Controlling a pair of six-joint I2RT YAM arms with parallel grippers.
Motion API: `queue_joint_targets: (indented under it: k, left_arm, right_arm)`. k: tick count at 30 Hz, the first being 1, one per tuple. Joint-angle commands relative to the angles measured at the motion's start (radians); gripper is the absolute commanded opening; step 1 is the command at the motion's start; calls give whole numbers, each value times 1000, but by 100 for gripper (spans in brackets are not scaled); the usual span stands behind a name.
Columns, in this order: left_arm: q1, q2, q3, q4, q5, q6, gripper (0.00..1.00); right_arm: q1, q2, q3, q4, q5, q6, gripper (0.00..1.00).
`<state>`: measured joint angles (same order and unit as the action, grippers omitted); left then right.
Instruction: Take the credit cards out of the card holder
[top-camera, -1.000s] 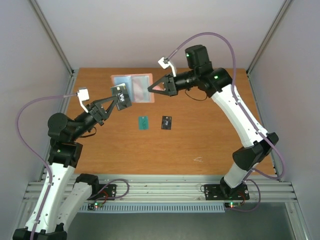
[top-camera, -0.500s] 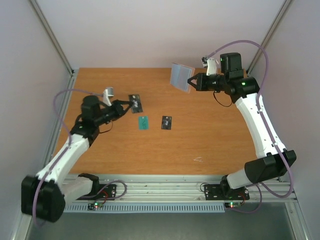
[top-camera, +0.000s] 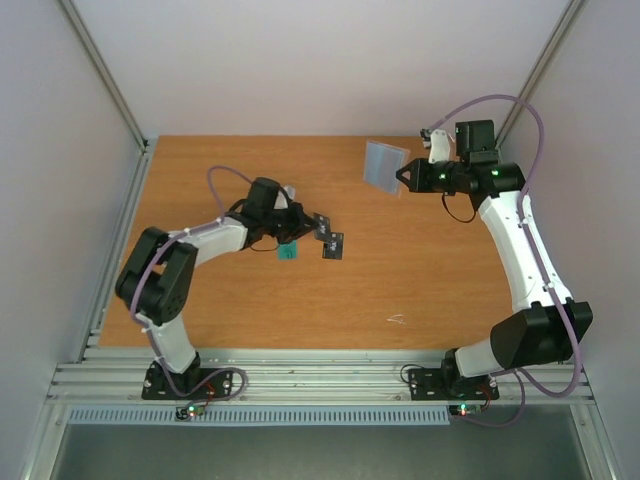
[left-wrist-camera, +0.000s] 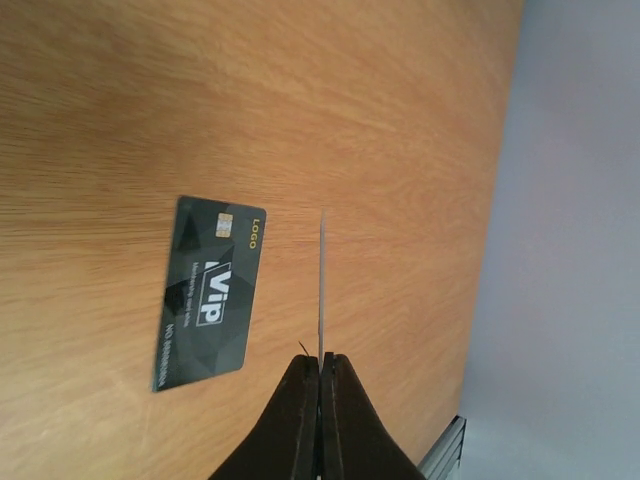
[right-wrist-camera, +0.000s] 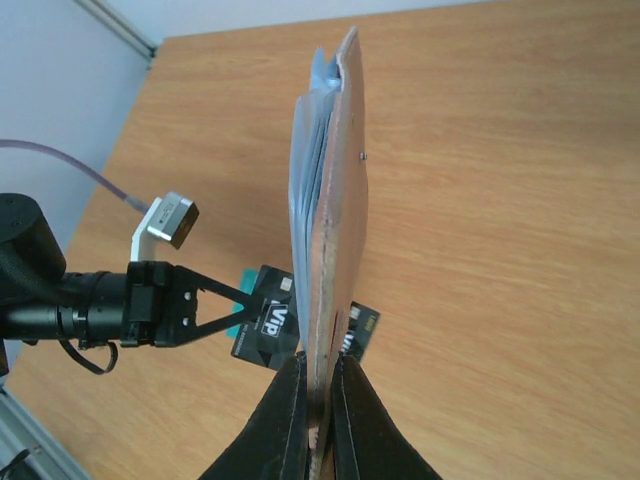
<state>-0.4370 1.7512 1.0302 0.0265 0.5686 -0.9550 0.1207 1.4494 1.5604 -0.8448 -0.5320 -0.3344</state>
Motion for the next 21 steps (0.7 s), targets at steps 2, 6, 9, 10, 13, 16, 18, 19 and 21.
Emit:
queue_joint_targets:
  k: [2,6,9,10,13,16,18,19,21]
  left_arm:
    - [-67,146,96,64,-27,-34,0]
    - [-75,212,114,56,-57,-48,0]
    - [-75,229,117,32,-71,-30,0]
    - [-75,233,117,30,-73,-27,0]
    - [-75,244,123,26,-73,-19,0]
    - [-75,261,141,23,-57,1,0]
    - [-75,270,153,6,-50,11,0]
    - [-74,271,155,-3,-51,14,0]
    - [-75,272,154,-13,-60,20,0]
  right_arm:
    - [-62,-26,-39,40,-33,-37,1]
    - [-80,-21,-45,42,-50,-47,1]
    - [-86,-14,-38,40,-71,-48,1]
    - [-85,-12,-35,40,-78,-49,1]
    - [-87,-6,-29,40,-92,-50,1]
    - [-89,3,-23,39,-109,-50,1]
    - [-89,7,-19,36,-121,-52,1]
    - [-89,9,-17,36,-127,-51,1]
    - [-89,12,-16,37,-141,-53,1]
